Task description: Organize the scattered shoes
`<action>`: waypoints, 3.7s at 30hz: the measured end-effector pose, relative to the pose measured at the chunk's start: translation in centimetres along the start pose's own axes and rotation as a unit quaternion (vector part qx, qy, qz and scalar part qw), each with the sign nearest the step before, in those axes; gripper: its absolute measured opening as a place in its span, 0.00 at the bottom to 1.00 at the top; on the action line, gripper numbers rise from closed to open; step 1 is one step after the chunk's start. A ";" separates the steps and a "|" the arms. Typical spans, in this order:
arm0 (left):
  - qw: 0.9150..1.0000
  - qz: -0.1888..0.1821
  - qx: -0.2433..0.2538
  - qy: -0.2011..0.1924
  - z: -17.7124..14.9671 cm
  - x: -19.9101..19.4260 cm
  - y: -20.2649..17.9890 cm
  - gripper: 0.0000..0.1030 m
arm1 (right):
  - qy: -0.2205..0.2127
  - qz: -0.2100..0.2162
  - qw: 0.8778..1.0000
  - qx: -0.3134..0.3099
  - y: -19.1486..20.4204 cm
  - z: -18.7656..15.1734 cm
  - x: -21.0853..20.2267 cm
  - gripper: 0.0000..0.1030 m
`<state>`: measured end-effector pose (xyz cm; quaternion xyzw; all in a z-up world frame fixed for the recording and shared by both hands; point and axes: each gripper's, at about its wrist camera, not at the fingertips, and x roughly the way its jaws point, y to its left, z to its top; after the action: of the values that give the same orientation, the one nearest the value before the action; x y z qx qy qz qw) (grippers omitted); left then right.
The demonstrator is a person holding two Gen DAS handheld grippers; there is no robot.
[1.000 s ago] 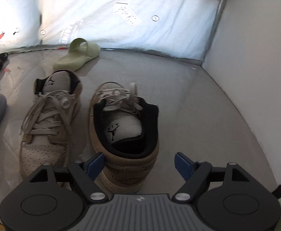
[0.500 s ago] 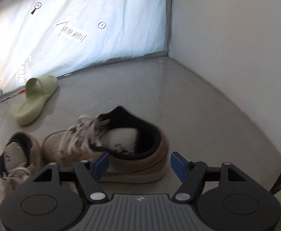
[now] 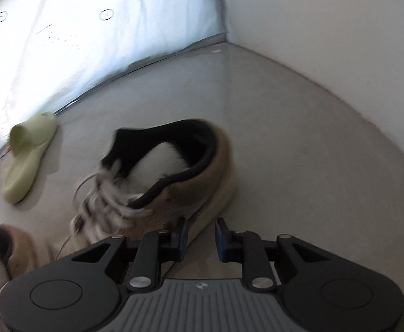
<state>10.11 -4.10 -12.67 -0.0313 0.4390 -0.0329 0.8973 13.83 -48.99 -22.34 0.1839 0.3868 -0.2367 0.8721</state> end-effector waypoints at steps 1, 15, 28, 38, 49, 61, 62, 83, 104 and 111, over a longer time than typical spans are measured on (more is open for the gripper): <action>1.000 0.000 0.003 0.002 0.0 0.1 -0.2 0.69 | -0.002 -0.006 1.000 0.018 -0.7 0.7 0.3 0.23; 1.000 0.000 0.003 0.006 0.0 0.3 -0.5 0.69 | -0.113 0.060 0.991 0.035 2.0 -2.8 -5.5 0.95; 1.000 0.003 0.008 0.009 -0.6 0.0 -0.1 0.69 | -0.036 0.051 0.982 -0.177 6.7 -2.9 2.1 0.85; 1.000 -0.013 -0.015 0.015 -0.6 0.5 0.9 0.69 | -0.012 0.160 0.949 -0.271 8.5 -7.1 -2.0 0.81; 1.000 -0.018 -0.004 0.014 -0.9 0.4 0.8 0.69 | -0.054 0.262 0.953 -0.144 4.1 -4.7 -6.5 0.93; 0.999 -0.025 -0.027 0.026 -1.1 0.5 2.1 0.69 | 0.010 0.358 0.911 -0.202 4.1 -7.5 -0.7 0.86; 0.999 -0.023 -0.030 0.028 -1.2 0.5 2.3 0.69 | 0.015 0.364 0.907 -0.212 4.6 -7.8 -0.9 0.86; 0.996 0.014 -0.087 -0.015 -1.3 -1.2 8.2 0.69 | 0.021 0.326 0.893 -0.311 14.0 -12.2 -5.4 0.89; 0.985 0.142 -0.078 -0.051 7.3 8.7 20.3 0.69 | -0.030 0.334 0.914 -0.228 23.1 -11.6 -10.2 0.94; 0.989 0.142 -0.050 -0.002 9.9 16.0 21.8 0.69 | -0.019 0.335 0.913 -0.233 26.0 -11.2 -9.1 0.94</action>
<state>28.43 16.44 -21.00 -0.0139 0.4380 0.1169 0.8912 16.32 -19.54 -18.95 0.0898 0.3300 0.1630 0.9254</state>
